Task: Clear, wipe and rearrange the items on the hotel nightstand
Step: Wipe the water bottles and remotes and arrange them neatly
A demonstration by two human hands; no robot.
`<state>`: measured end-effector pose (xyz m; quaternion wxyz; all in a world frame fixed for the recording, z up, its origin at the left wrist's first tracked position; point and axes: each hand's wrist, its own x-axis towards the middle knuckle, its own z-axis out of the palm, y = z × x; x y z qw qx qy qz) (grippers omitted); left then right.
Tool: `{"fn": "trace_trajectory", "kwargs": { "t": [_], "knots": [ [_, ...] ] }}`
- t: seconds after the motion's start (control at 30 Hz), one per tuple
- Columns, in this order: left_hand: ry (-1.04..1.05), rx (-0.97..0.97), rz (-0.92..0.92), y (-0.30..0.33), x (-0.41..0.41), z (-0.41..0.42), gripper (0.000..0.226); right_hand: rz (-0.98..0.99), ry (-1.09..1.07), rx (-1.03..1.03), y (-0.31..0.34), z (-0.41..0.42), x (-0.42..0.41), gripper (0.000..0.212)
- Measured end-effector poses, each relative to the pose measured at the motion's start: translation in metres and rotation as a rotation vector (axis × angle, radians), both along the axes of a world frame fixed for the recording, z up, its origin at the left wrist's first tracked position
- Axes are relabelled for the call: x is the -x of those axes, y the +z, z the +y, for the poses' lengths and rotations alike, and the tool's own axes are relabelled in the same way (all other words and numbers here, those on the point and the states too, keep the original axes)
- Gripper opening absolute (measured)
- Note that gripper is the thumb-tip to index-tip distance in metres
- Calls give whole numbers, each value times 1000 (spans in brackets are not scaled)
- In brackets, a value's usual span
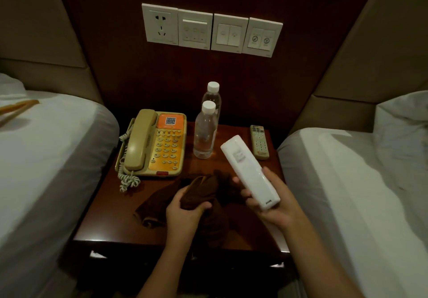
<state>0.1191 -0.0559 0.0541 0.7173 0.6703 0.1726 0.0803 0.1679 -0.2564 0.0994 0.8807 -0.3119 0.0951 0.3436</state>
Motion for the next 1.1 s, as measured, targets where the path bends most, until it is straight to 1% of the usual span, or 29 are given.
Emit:
{"fn": "trace_trajectory", "kwargs": {
  "t": [0.03, 0.1, 0.17, 0.2, 0.23, 0.27, 0.3, 0.33, 0.37, 0.43, 0.5, 0.57, 0.67, 0.73, 0.8, 0.87, 0.9, 0.97, 1.0, 1.03, 1.1],
  "knots": [
    [19, 79, -7, 2, 1, 0, 59, -72, 4, 95, -5, 0, 5, 81],
    [68, 239, 22, 6, 1, -2, 86, -268, 36, 435, -10, 5, 15, 75],
    [85, 388, 53, 8, 0, -7, 103, -442, 108, 759, -11, 15, 25, 69],
    [74, 452, 76, 11, -1, -9, 107, -530, 139, 890, -11, 21, 29, 68],
    [53, 499, 88, 15, 0, -12, 106, -627, 140, 992, -11, 27, 33, 66],
    [27, 520, 89, 19, 1, -15, 101, -716, 114, 1070, -12, 33, 34, 64],
    [-2, 495, 67, 22, 3, -19, 94, -777, 72, 1105, -12, 36, 34, 63],
    [-35, 434, 30, 23, 5, -24, 87, -798, 25, 1094, -13, 39, 31, 61],
    [-78, 352, -16, 23, 6, -27, 82, -769, -14, 1046, -13, 42, 27, 59],
    [-168, 211, -77, 22, 11, -31, 74, -651, -67, 938, -14, 48, 17, 53],
    [-227, 93, -76, 15, 13, -29, 66, -533, -129, 891, -15, 55, 6, 49],
    [-266, 10, -69, 9, 16, -29, 65, -474, -212, 879, -13, 62, -6, 52],
    [-280, -9, -86, 8, 21, -29, 56, -509, -320, 931, -1, 72, -18, 54],
    [-292, 2, -98, 11, 21, -30, 49, -486, -410, 922, 3, 77, -17, 56],
    [-232, 67, -88, 15, 19, -29, 46, -424, -495, 898, 2, 74, -8, 59],
    [-122, 151, -85, 18, 16, -28, 44, -444, -557, 911, -7, 63, 8, 61],
    [-99, 176, -84, 20, 14, -28, 44, -480, -557, 928, -12, 58, 15, 61],
    [-135, 198, -85, 21, 11, -32, 44, -551, -494, 959, -20, 54, 23, 62],
    [-168, 178, -84, 21, 12, -35, 40, -563, -469, 965, -23, 55, 22, 62],
    [-188, 111, -80, 18, 13, -39, 37, -557, -469, 968, -24, 57, 18, 60],
    [-238, -123, -91, 8, 19, -42, 41, -497, -520, 991, -22, 61, 3, 55]
  ]
}}
